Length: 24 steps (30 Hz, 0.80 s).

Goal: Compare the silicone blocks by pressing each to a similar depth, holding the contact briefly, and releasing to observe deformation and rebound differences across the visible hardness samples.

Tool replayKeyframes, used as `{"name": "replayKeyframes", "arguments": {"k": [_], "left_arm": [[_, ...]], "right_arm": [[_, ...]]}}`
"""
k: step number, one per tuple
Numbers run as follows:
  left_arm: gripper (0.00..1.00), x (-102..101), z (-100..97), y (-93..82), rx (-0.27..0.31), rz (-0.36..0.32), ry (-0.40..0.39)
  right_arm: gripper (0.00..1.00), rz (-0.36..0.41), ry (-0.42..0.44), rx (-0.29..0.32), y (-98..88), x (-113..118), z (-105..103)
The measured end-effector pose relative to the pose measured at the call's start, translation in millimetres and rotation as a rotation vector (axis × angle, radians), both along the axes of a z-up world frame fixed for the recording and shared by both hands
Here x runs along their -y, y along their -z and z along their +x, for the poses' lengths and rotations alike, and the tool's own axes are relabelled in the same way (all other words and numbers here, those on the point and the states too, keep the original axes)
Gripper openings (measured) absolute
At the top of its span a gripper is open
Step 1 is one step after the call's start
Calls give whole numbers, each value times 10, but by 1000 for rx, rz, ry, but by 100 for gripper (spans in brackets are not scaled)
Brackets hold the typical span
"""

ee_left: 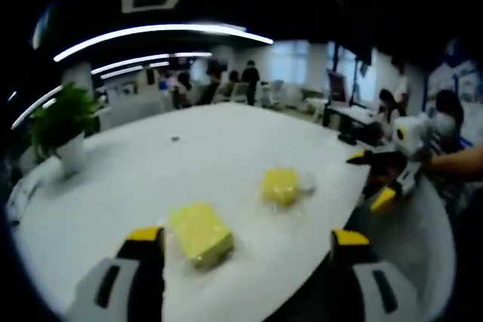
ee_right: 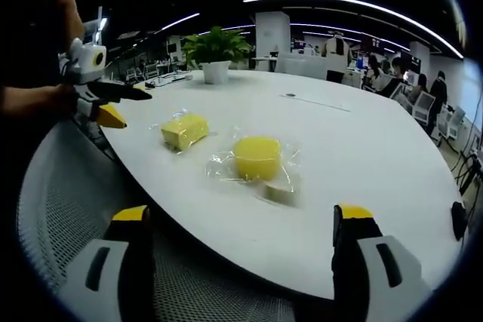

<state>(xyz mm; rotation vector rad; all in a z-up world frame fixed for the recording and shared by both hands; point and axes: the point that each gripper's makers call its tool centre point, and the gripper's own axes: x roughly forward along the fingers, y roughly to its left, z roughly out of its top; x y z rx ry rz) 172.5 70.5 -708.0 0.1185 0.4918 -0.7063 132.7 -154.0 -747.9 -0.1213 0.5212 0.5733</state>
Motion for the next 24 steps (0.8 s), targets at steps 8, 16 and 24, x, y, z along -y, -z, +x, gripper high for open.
{"name": "replayKeyframes", "arguments": {"k": [8, 16, 24], "left_arm": [[100, -217, -128, 92, -14, -21, -60], [100, -236, -278, 192, 1, -53, -60], [100, -316, -295, 259, 15, -69, -106]], "right_arm": [[93, -1, 3, 2, 0, 8, -4], [96, -5, 11, 3, 5, 24, -4], [96, -6, 13, 0, 14, 28, -2]]}}
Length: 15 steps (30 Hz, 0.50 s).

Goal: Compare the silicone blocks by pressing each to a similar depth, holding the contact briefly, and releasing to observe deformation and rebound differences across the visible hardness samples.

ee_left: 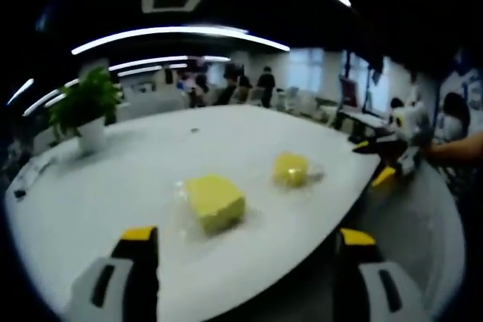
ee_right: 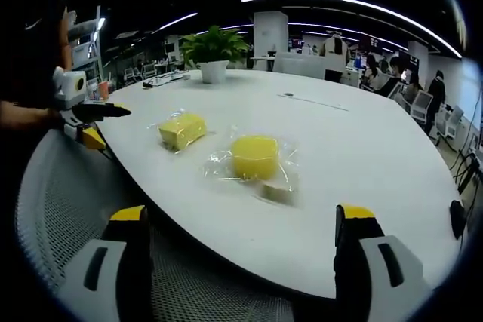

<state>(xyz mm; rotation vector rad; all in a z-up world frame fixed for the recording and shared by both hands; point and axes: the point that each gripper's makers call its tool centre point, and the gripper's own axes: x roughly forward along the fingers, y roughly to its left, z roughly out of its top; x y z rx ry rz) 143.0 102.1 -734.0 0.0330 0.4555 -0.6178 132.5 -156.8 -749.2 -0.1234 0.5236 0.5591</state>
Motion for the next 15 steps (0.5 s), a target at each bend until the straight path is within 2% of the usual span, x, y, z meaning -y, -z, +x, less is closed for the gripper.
{"name": "replayKeyframes", "arguments": {"k": [3, 15], "left_arm": [[100, -26, 28, -22, 17, -8, -21], [100, -31, 29, -5, 14, -6, -35]], "right_arm": [[96, -1, 1, 0, 1, 2, 1], [96, 3, 10, 7, -7, 11, 11]]}}
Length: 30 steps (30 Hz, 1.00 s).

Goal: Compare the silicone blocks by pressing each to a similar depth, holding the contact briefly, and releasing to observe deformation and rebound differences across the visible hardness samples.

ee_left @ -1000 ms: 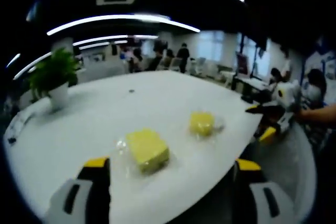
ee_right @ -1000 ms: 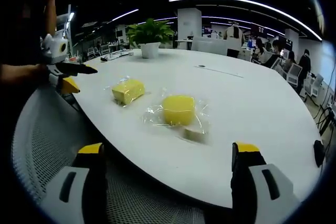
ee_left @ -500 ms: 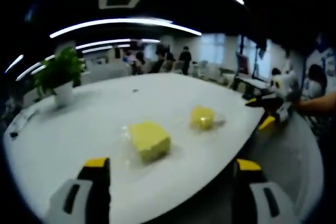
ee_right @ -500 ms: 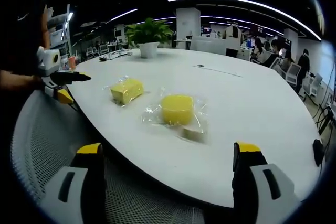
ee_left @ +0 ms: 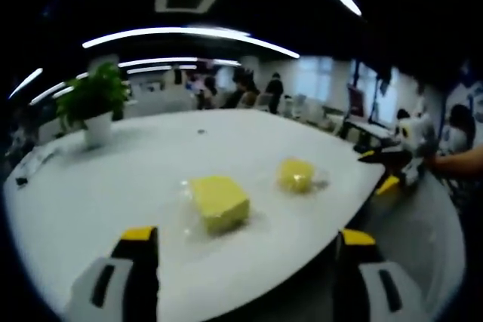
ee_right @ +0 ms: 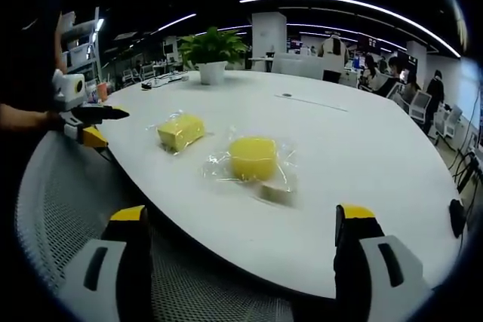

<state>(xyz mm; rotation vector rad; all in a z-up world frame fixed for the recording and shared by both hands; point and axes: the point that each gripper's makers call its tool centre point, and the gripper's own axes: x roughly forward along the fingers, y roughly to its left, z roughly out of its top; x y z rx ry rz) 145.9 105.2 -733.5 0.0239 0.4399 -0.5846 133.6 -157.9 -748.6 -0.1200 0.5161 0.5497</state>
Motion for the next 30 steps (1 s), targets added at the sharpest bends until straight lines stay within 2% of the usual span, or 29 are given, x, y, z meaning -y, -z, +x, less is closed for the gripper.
{"name": "replayKeyframes", "arguments": {"k": [30], "left_arm": [[100, -4, -6, -2, -11, -11, -9]], "right_arm": [[95, 4, 15, 8, -12, 10, 9]]}}
